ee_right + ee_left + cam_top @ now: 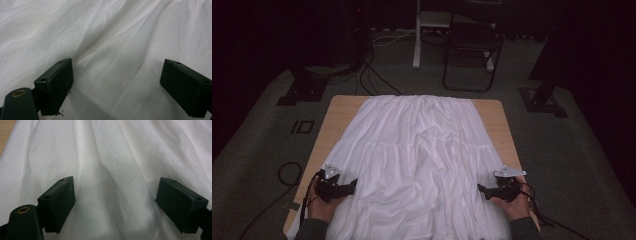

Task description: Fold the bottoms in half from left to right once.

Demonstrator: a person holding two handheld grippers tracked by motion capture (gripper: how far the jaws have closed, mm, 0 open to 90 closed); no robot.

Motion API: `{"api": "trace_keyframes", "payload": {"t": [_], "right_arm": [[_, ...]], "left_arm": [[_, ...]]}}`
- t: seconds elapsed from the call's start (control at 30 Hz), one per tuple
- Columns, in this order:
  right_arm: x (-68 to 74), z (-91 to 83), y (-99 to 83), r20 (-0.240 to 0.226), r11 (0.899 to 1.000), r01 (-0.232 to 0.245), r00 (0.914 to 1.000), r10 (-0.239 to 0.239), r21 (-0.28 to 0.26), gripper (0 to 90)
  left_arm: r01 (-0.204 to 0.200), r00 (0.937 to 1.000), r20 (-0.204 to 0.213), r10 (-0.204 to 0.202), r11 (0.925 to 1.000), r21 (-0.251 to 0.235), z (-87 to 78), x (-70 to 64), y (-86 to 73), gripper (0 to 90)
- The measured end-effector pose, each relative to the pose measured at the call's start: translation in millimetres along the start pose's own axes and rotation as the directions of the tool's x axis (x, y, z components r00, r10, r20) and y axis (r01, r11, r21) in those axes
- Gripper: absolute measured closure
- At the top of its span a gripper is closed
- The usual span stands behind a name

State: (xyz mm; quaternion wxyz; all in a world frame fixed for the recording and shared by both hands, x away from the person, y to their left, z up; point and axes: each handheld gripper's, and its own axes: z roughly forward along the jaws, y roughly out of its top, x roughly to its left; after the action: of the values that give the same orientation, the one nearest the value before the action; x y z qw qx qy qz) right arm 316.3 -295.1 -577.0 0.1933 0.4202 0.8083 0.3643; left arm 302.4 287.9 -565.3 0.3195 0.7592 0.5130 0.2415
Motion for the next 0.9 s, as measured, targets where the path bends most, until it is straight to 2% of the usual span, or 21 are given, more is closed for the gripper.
{"api": "trace_keyframes", "payload": {"t": [0.5, 0.53, 0.6, 0.63, 0.67, 0.7, 0.73, 0.77, 0.8, 0.83, 0.9], "right_arm": [[-0.8, 0.4, 0.6, -0.002, 1.0, 0.001, 1.0, -0.001, -0.004, 12.8], [-1.0, 0.2, 0.5, -0.001, 1.0, -0.003, 1.0, 0.003, -0.006, 13.5], [-0.7, 0.1, 0.4, 0.002, 1.0, -0.005, 1.0, 0.005, -0.007, 13.6], [-0.7, 0.1, 0.4, 0.002, 1.0, -0.005, 1.0, 0.005, -0.007, 13.6], [-0.7, 0.0, 0.3, 0.002, 1.0, -0.006, 1.0, 0.006, -0.006, 13.6], [-0.7, 0.0, 0.4, 0.002, 1.0, -0.006, 1.0, 0.006, -0.006, 13.6], [-0.7, 0.0, 0.3, 0.002, 1.0, -0.006, 1.0, 0.006, -0.006, 13.6], [-0.7, 0.0, 0.3, 0.002, 1.0, -0.006, 1.0, 0.006, -0.006, 13.6], [-0.7, 0.0, 0.3, 0.002, 1.0, -0.006, 1.0, 0.006, -0.007, 13.6], [-0.7, 0.0, 0.3, 0.002, 1.0, -0.006, 1.0, 0.006, -0.007, 13.6], [-0.7, 0.0, 0.3, 0.002, 1.0, -0.006, 1.0, 0.006, -0.007, 13.6]], "left_arm": [[0.017, 0.9997, -0.015, -0.017, 0.9999, 0.001, 3.3, -1.5, 3.4, 16.1], [0.018, 0.9997, -0.017, -0.018, 0.9998, -0.005, 3.1, -1.6, 3.4, 17.0], [0.01, 0.9999, -0.01, -0.011, 0.9998, -0.016, 0.8, -2.1, 3.1, 33.2], [0.0, 1.0, -0.009, 0.0, 0.9998, -0.018, -1.2, -1.8, 3.0, 33.2], [0.015, 0.9998, -0.016, -0.015, 0.9994, -0.03, -8.2, -0.5, 4.3, 37.1], [0.015, 0.9998, -0.016, -0.015, 0.9994, -0.03, -8.2, -0.5, 4.3, 37.7], [0.03, 0.9993, -0.022, -0.032, 0.9974, -0.066, -19.9, 3.4, 5.6, 38.6], [0.03, 0.9993, -0.022, -0.032, 0.9974, -0.066, -19.9, 3.4, 5.6, 38.6], [0.052, 0.9974, -0.046, -0.056, 0.9954, -0.08, -31.0, 11.2, 4.2, 38.3], [0.052, 0.9974, -0.046, -0.056, 0.9954, -0.08, -31.0, 11.2, 4.2, 37.3], [0.106, 0.9924, -0.053, -0.111, 0.9904, -0.089, -40.3, 23.0, -1.8, 36.4]]}}
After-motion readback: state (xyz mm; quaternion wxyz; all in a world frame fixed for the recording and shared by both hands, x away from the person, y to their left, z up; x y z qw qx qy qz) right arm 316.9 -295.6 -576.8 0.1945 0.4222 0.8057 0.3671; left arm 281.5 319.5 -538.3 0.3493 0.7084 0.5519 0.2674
